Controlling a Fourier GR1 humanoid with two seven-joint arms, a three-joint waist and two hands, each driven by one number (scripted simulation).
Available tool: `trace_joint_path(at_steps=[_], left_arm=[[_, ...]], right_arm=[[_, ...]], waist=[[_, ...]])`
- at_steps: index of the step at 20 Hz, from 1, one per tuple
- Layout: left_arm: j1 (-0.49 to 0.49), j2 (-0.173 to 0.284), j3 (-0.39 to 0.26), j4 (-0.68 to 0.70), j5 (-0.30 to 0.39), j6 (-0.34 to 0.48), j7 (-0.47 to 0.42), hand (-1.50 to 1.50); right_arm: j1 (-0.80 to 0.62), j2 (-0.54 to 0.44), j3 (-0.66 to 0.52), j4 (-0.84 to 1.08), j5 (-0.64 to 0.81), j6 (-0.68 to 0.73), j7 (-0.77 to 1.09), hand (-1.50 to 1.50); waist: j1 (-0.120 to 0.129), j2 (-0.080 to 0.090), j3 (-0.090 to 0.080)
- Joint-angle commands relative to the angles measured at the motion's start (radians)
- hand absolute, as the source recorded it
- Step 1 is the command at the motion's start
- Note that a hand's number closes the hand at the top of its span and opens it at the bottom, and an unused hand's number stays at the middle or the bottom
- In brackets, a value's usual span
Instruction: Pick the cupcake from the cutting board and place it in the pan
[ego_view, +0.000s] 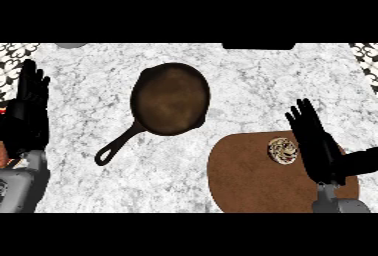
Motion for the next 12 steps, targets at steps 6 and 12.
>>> trace_joint_path(at_steps=[6,12], left_arm=[[0.17,0.082,-0.152,0.042,-0.075,-0.165,0.024,0.0],[0.225,0.063,-0.174,0.029,-0.046,-0.192,0.041,0.0]], right_arm=[[-0.098,-0.042,-0.273,0.01,0.19,-0.499,-0.05,-1.5],[0.194,0.07,-0.243,0.044,0.369,-0.864,0.129,-1.5]], waist=[[-0.032,-0.027,-0.013],[-0.058,-0.037,-0.017]])
